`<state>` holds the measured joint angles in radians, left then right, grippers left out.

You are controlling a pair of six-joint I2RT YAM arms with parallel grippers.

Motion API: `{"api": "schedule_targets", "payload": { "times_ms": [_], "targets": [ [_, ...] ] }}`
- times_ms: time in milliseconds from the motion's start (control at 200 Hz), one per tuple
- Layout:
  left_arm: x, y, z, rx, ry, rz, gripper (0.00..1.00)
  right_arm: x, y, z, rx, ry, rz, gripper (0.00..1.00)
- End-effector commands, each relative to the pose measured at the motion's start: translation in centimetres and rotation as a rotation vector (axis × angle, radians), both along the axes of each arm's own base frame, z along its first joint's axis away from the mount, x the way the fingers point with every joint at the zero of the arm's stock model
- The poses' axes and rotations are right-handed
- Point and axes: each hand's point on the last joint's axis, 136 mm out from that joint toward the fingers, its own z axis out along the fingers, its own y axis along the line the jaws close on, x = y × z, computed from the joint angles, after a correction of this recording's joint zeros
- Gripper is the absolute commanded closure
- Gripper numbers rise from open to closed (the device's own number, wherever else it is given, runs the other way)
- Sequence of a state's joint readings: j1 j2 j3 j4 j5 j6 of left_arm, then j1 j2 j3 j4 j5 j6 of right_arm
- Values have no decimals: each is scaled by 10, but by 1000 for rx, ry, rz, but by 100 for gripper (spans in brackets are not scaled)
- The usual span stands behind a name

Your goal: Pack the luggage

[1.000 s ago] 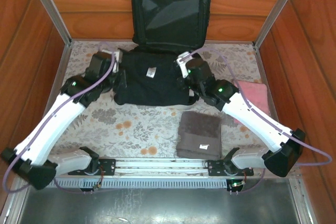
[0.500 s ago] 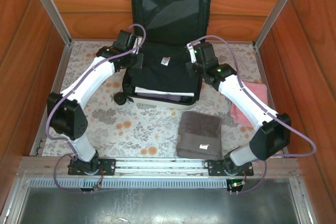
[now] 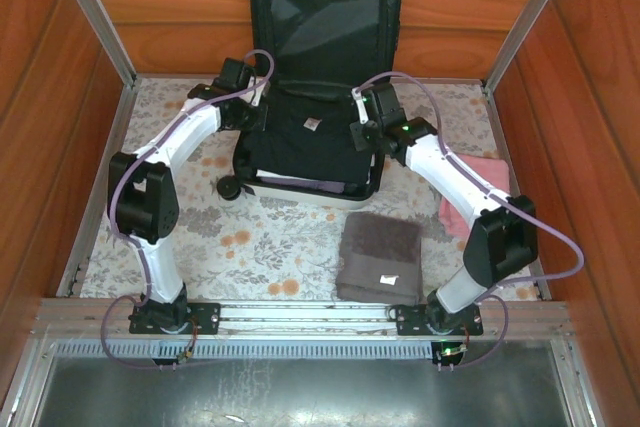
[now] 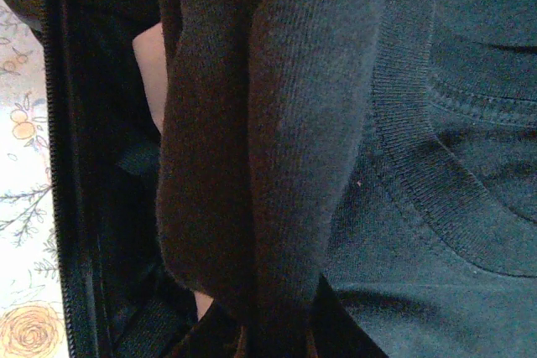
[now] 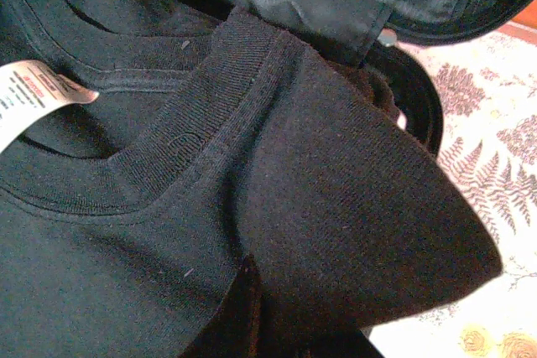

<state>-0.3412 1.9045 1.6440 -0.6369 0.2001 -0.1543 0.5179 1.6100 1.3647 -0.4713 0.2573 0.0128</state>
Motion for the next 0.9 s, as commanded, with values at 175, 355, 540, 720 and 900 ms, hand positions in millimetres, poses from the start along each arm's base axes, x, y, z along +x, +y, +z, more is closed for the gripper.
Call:
{"api": "schedule_targets", "payload": {
  "times_ms": [175, 355, 540, 720, 900],
  "targets": [
    [2, 10, 11, 0, -12, -12, 100, 6, -6, 9, 10, -14, -35, 100],
    [5, 12, -10, 24, 42, -4, 75, 12, -11, -10, -25, 17, -55, 69],
    [13, 19, -20, 71, 41, 20, 31, 17, -22, -39, -74, 91, -98, 30],
    [19, 29, 6, 112, -36, 61, 16, 19, -33, -21, -81, 66, -125, 29],
    [23, 40, 54, 141, -155, 128, 24, 26, -30, 3, -53, 6, -94, 46]
  ]
}}
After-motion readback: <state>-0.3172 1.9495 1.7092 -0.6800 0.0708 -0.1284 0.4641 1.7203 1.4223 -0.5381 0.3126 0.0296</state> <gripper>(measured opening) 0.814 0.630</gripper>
